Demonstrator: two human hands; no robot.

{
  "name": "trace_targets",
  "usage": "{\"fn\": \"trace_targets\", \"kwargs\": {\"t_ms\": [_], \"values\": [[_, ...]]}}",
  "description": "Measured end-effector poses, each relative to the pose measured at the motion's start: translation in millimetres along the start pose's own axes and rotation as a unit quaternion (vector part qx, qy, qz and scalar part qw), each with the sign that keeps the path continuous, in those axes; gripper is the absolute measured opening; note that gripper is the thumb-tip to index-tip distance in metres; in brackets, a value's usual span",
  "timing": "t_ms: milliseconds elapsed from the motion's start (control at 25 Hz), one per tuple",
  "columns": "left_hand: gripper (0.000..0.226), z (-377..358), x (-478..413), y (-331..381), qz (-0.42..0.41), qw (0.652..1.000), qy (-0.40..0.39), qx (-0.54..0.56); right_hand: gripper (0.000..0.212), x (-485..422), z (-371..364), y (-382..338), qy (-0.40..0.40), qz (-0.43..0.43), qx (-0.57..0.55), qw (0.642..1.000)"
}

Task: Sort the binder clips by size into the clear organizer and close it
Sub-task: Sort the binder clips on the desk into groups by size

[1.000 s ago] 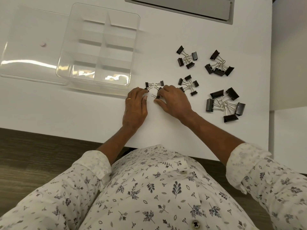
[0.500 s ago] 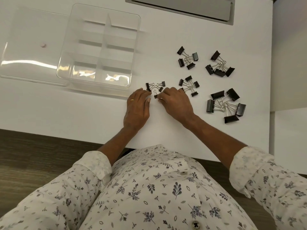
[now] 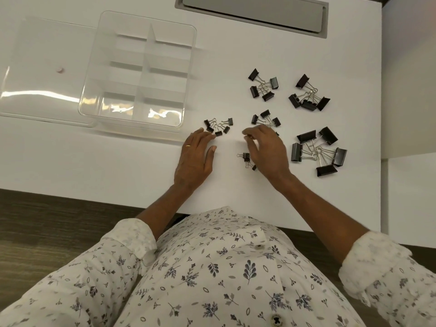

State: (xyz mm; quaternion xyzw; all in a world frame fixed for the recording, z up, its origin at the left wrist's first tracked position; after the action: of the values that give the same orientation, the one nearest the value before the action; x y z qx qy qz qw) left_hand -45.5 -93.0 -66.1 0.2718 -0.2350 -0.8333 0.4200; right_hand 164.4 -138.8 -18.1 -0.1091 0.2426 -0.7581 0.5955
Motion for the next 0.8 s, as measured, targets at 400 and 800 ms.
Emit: {"fn": "trace_targets", "kwargs": {"t_ms": [400,800], "values": [[0.04,-19.4,-4.4,50.7,-0.099,0.99,-0.1,0.029,0.023,69.8,19.0,38.7,-0.055,-0.067,-0.068,0.994],[0.024,-34.3,-12.5,49.1,-0.092,0.985,-0.146,0.018,0.01,73.2,0.5,36.3,-0.055,-0.044,-0.044,0.997]]}}
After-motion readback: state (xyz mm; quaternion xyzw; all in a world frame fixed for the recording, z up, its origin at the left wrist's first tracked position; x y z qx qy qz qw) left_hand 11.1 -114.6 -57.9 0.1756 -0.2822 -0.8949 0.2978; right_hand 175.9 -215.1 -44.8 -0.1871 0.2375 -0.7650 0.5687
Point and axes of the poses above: each hand's wrist, its own x-axis away from the middle knuckle, its own z-axis out of the back of the hand, y = z × x, the point moved 3 cm from there along -x, towards the middle knuckle, and after that the axes turned 5 degrees about -z, right-handed, at the moved point
